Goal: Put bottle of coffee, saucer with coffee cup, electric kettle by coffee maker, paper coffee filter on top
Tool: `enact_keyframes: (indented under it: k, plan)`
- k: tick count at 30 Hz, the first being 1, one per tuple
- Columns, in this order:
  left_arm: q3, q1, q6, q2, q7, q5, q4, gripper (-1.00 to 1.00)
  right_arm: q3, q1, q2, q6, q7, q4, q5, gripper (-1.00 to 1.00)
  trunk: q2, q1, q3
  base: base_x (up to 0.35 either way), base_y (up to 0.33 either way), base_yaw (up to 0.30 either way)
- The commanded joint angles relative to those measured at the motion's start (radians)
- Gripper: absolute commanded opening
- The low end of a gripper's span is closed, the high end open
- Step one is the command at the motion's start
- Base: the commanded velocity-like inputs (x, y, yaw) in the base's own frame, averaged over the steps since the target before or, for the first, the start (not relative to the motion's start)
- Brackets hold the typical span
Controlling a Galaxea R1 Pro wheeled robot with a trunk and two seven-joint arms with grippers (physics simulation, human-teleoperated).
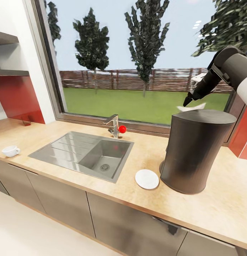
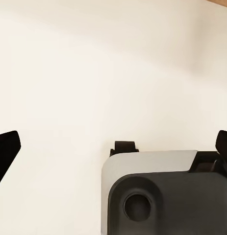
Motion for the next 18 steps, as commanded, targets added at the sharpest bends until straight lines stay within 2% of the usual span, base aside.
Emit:
enact_keyframes:
  k: [1, 18]
  plan:
    - [0.001, 0.000, -0.001, 0.000, -0.002, 0.002, -0.002, 1.00, -0.001, 0.000, -0.001, 0.004, 0.009, -0.003, 0.011, 1.00, -0.001, 0.000, -0.001, 0.000, 0.000, 0.000]
    - [0.001, 0.000, -0.001, 0.000, -0.002, 0.002, -0.002, 1.00, -0.003, -0.011, -0.003, 0.003, 0.009, -0.005, 0.008, 1.00, -0.001, 0.000, -0.001, 0.000, 0.000, 0.000]
